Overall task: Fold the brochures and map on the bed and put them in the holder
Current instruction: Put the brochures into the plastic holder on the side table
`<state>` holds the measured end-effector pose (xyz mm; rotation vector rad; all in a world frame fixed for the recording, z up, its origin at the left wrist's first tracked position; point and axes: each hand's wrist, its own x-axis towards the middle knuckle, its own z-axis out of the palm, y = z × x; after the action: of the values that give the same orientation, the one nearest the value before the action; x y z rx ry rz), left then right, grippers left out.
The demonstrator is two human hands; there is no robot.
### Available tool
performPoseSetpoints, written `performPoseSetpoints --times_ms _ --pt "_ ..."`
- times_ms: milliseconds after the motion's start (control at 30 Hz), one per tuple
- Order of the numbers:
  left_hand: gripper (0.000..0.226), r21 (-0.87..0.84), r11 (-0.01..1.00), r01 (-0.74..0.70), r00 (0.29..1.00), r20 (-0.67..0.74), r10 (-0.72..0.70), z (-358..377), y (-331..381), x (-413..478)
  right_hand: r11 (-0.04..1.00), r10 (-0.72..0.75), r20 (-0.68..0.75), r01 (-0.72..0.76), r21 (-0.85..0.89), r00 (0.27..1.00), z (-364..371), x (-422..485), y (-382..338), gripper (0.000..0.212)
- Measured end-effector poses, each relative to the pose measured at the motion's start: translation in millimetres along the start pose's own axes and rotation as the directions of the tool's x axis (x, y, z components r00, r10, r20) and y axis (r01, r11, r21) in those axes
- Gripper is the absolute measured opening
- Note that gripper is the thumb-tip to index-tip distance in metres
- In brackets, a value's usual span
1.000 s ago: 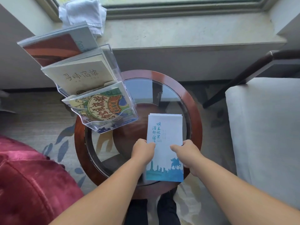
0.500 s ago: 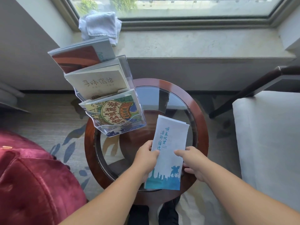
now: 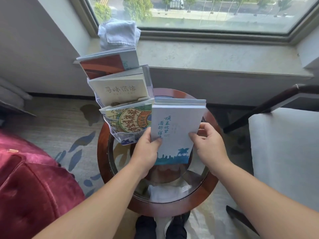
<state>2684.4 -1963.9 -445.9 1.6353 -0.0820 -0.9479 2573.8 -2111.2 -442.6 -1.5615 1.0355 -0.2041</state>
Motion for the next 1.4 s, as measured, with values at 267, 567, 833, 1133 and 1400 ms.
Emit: performPoseSetpoints --times_ms 267,567,833,1133,1400 --pt "0.054 0.063 0.997 -0.038 0.996 -0.073 0.043 -10 -14 -11 0.987 -0.06 0.092 0.073 -0.145 0.994 10 -28 17 0.026" --pt "0.056 0.118 0.987 -0.11 0.992 -0.053 0.117 -15 -22 -15 0.961 -0.106 0.063 0.118 -0.249 0.992 14 -32 26 0.031" --pt "0.04 0.258 0.964 -0.072 0.996 -0.035 0.084 -19 -24 -22 0.919 -0.127 0.087 0.15 -0.365 0.988 17 -34 32 0.033" --pt "0.05 0.387 0.893 -0.23 0.97 0.014 0.243 -66 72 -51 0.879 -0.261 0.159 0.303 -0.369 0.952 21 -34 -62 0.027" --pt "0.038 0.333 0.854 -0.399 0.894 -0.064 0.443 -110 167 -62 0.804 -0.444 0.189 0.482 -0.347 0.876 41 -23 -183 0.027"
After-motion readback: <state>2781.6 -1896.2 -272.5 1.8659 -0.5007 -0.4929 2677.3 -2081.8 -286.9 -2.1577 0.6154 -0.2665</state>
